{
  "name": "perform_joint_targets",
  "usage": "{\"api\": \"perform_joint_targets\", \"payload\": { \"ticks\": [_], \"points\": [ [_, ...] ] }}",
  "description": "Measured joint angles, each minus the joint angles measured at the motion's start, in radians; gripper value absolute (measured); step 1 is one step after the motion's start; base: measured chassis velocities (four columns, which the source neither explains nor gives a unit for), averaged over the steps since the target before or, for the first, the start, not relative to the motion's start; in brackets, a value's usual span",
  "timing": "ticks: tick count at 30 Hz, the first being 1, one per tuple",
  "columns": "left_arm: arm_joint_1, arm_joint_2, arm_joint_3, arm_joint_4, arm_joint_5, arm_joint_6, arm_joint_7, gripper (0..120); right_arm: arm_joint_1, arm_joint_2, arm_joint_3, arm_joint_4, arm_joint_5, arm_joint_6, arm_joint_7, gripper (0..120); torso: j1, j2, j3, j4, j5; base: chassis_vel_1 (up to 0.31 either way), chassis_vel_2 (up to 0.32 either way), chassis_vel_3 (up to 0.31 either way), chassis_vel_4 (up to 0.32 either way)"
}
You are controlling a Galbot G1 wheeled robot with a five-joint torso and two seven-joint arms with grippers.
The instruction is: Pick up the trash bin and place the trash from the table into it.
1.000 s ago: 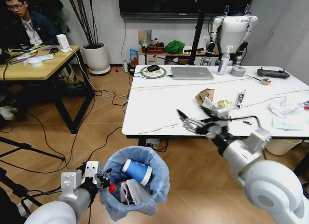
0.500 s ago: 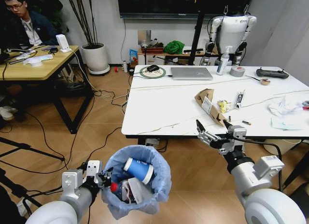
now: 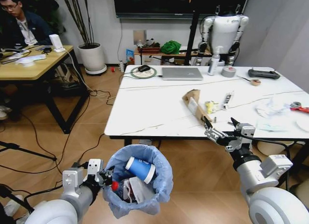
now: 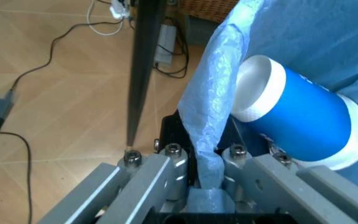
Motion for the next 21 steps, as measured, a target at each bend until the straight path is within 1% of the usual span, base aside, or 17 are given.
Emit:
{"api": "perform_joint_targets", "payload": {
  "ticks": [2,4,6,8,13,17,19,21],
  "points": [
    [-0.002,0.004,0.0,0.0,-0.002,0.0,0.001,2,0.0,0.005,-0.005,-0.008,-0.002,-0.001,0.0,100,0.0,0.0,0.0,0.0004,-0.0007,-0.159,-0.115,0.158,0.154],
    [-0.004,0.005,0.0,0.0,-0.003,0.0,0.002,2,0.001,0.007,-0.008,-0.014,-0.006,-0.001,0.0,100,0.0,0.0,0.0,0.0004,-0.0009,-0.121,-0.123,0.16,0.152],
    [-0.007,0.008,-0.001,0.0,-0.004,0.0,0.004,2,0.006,0.009,-0.011,-0.024,-0.01,0.0,0.0,100,0.0,0.0,0.0,0.0003,0.0003,-0.122,-0.126,0.133,0.136],
    [-0.007,0.009,-0.001,0.0,-0.005,0.0,0.005,2,0.009,0.01,-0.012,-0.029,-0.011,0.0,-0.001,100,0.0,0.0,0.0,0.0003,-0.0009,-0.152,-0.152,0.141,0.134],
    [-0.009,0.009,-0.001,0.0,-0.006,0.0,0.006,2,0.015,0.012,-0.019,-0.044,-0.011,0.0,-0.001,100,0.0,0.0,0.0,0.0,-0.0006,-0.159,-0.18,0.162,0.164],
    [-0.008,0.009,-0.001,0.0,-0.006,0.0,0.006,2,0.026,0.006,-0.035,-0.062,-0.008,0.011,0.002,100,0.0,0.0,0.0,0.0003,-0.0003,-0.18,-0.176,0.208,0.173],
    [-0.004,0.008,-0.001,0.0,-0.006,0.0,0.006,2,0.04,-0.01,-0.046,-0.075,0.03,0.009,0.026,100,0.0,0.0,0.0,-0.0003,0.0007,-0.138,-0.164,0.138,0.087],
    [-0.001,0.009,-0.002,0.0,-0.006,0.0,0.006,2,0.059,-0.032,-0.055,-0.088,0.086,-0.006,0.063,100,0.0,0.0,0.0,-0.0002,-0.0002,-0.088,-0.113,0.112,0.031]
  ]
}}
